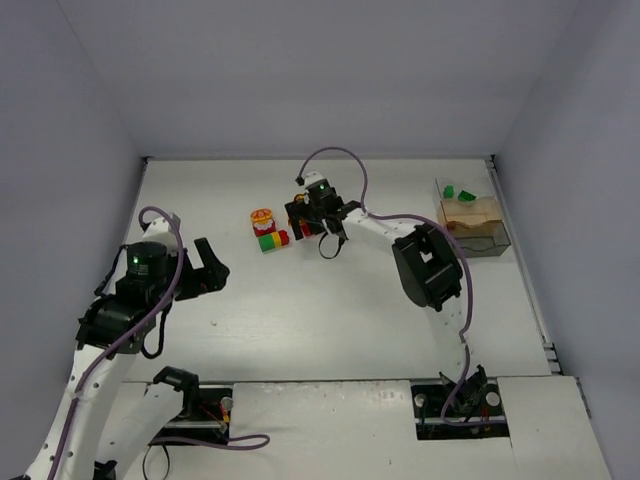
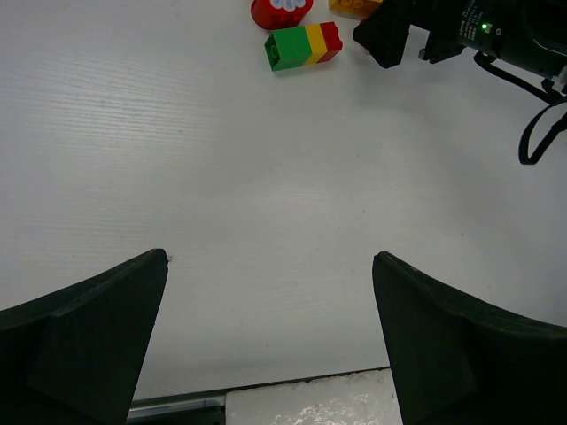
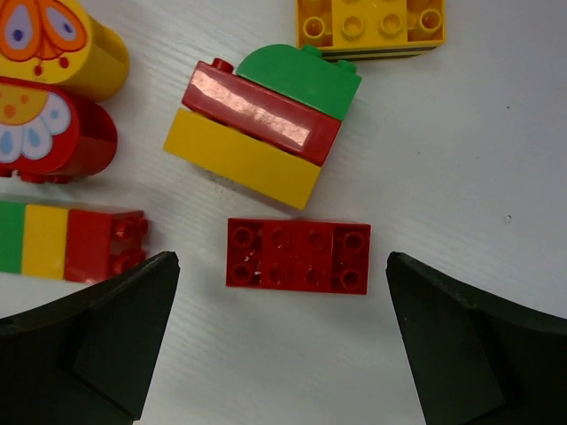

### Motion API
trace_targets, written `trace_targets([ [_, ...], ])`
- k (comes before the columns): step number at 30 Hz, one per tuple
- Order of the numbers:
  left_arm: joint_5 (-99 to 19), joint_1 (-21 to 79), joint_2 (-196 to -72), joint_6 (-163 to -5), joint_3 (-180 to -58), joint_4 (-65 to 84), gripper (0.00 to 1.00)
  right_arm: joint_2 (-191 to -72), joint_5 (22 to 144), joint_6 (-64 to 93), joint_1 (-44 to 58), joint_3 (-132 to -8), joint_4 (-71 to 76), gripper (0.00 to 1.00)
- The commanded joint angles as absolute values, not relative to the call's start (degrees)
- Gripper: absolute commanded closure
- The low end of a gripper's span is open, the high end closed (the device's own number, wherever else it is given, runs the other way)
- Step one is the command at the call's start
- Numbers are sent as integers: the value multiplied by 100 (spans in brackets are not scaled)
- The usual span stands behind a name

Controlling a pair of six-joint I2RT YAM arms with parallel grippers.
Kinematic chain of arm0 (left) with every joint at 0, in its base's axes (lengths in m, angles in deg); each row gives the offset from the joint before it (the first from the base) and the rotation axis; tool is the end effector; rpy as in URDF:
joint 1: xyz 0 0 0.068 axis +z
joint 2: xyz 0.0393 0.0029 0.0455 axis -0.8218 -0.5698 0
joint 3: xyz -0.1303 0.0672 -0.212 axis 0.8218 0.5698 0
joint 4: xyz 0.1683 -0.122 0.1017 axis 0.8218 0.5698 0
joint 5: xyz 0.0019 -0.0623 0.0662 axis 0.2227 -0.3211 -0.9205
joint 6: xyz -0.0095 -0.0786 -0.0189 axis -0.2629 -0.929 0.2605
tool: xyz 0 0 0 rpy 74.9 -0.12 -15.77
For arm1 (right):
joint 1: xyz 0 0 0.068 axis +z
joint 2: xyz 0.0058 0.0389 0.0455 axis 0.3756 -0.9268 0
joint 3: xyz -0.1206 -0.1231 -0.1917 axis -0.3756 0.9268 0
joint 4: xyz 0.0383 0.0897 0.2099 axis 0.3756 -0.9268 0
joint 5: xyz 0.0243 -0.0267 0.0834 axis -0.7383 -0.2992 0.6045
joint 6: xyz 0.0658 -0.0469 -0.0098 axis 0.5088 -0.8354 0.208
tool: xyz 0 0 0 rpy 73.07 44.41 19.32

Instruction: Sort the legos into containers by color

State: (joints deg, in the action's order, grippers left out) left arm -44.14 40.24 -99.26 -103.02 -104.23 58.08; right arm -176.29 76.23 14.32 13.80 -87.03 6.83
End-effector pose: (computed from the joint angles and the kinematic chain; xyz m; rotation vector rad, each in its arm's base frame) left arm 0.1370 -0.0419 0.3213 -0.2444 2.1292 -0.5471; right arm 0.4057 0.2952 0.1771 -0.5467 2.0515 0.4730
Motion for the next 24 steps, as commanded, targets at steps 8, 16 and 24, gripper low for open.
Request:
trace_targets([
  [8,-4503,4006,-9768,-10350,-10599,5917,8,-18119,6968,1630,1468,-9372,961,15],
  [16,-4520,4006,-9786,-10350,-10617,5899,8,-17645,6626,1366,1433,-8846,1040,76],
  [24,-4441,3997,-9865,-10385,-10573,5671,8,-16011,7099,594,352,-7563,1189,93],
])
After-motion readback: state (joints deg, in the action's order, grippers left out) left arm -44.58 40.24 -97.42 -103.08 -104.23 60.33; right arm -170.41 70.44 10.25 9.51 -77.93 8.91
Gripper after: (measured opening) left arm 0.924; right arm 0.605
